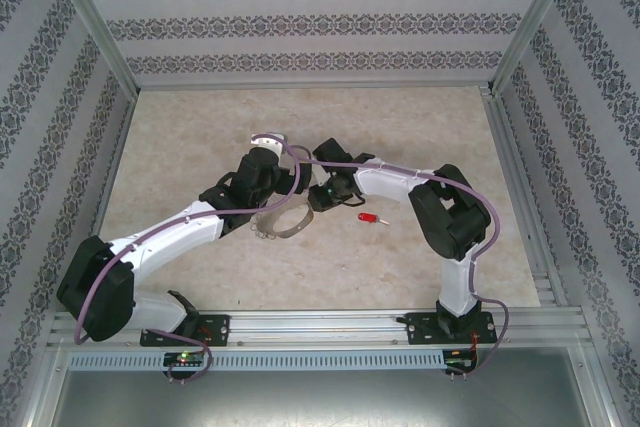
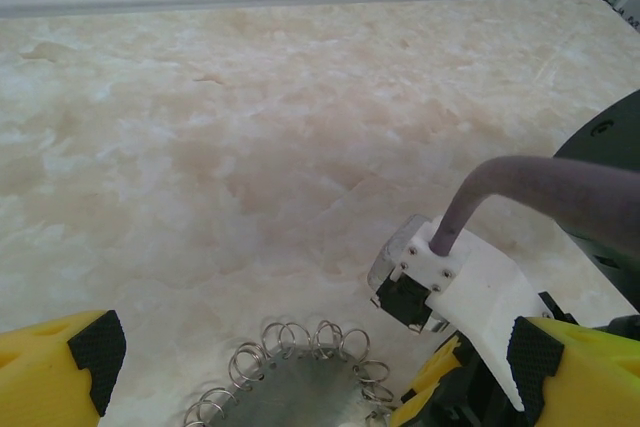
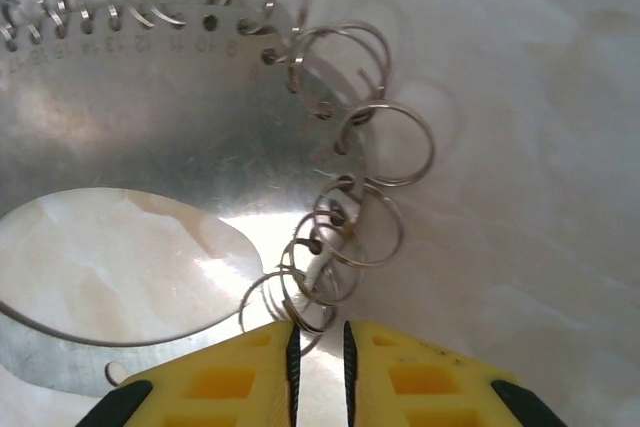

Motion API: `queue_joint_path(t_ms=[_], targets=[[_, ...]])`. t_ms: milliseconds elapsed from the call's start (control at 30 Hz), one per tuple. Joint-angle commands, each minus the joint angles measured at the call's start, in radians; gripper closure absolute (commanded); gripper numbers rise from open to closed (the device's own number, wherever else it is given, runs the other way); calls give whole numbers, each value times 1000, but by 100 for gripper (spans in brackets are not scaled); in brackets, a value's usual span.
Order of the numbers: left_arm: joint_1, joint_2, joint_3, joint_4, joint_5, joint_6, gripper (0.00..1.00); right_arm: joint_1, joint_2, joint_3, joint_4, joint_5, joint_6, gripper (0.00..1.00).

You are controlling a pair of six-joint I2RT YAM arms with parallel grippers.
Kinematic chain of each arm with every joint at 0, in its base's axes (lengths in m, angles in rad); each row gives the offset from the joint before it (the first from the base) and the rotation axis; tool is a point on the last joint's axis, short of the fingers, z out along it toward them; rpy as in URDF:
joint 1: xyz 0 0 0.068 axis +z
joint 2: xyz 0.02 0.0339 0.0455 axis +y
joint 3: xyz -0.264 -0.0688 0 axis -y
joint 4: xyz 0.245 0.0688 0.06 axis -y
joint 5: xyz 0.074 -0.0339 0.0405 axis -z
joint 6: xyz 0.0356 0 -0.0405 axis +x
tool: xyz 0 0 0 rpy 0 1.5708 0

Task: Put the keys on the keyring

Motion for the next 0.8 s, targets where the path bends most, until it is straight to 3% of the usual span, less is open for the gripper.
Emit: queue_joint_path(t_ms=[0, 300, 767], targets=[[-5, -26, -13, 9, 8, 29, 0, -24, -33, -13, -12, 49, 39, 76], [-6, -22, -5, -16, 4, 35, 0, 7, -101, -49, 10, -85, -10, 67], [-6, -31, -11, -13, -1, 26, 0, 50, -21, 8, 8, -64, -27, 67]])
